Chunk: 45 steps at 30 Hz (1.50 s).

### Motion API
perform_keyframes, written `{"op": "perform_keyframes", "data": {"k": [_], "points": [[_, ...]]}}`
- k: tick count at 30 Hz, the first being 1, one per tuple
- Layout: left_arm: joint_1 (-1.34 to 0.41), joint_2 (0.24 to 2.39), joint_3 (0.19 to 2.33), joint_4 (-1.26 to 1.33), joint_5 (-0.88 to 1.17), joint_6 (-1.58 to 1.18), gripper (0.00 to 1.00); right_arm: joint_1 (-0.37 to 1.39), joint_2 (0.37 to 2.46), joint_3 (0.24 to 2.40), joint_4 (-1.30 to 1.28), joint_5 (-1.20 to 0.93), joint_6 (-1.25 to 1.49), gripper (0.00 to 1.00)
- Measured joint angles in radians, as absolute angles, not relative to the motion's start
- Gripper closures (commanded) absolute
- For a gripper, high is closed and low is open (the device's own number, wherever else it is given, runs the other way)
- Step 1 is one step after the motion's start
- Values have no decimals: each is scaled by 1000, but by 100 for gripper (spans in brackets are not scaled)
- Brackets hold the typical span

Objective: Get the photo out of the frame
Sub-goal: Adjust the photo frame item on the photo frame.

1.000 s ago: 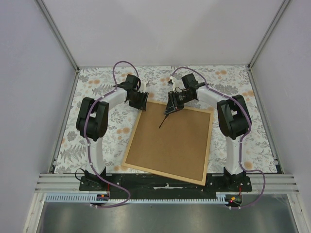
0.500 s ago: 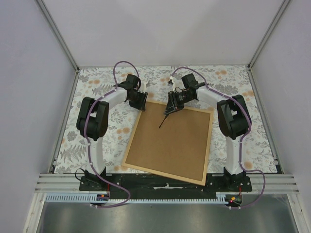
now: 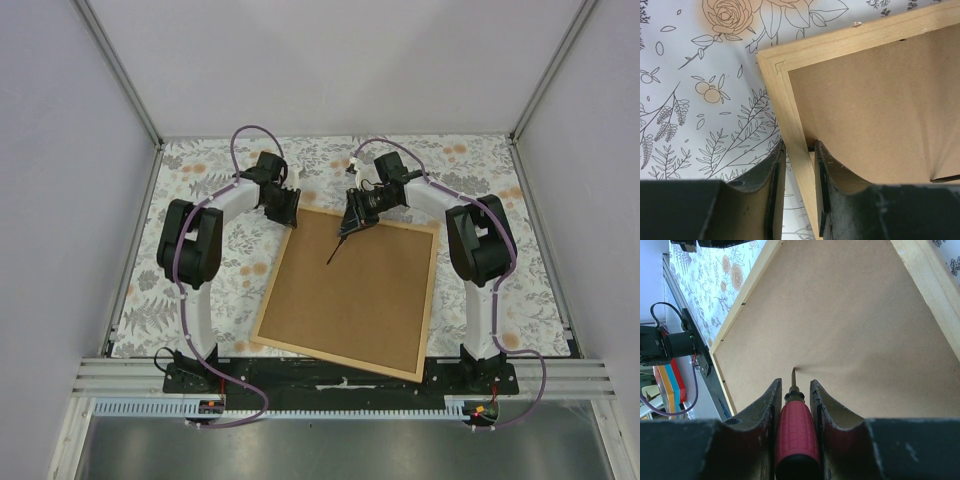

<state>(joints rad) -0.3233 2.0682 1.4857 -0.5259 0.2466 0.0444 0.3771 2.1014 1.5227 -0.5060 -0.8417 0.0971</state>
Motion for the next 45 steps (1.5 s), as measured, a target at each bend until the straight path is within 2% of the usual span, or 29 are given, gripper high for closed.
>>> {"op": "perform_keyframes", "data": {"k": [4,14,23,25,27,29,34,40,45], "points": [[-290,2065,1465,-499,323,42,98,375,2107,1523,-497,-850,97,100],[-157,2038,1316,-336,657,37,98,366,2142,1523,-492,-919,112,100],[-99,2039,1254,-258,797,11,97,364,2155,1523,-495,-956,116,100],[-91,2040,1247,-250,815,3,79,363,2156,1523,-498,-961,115,100],[-84,2040,1246,-250,825,-9,67,363,2154,1527,-509,-960,108,100],[-78,2039,1245,-249,844,-17,51,362,2145,1528,-531,-957,93,100],[-57,1994,1245,-287,865,-28,20,340,2032,1528,-638,-883,10,100],[-73,1815,1243,-334,723,7,18,219,1760,1503,-653,-655,-86,100],[-133,1691,1196,-350,584,63,17,118,1573,1317,-513,-320,-203,100]]}}
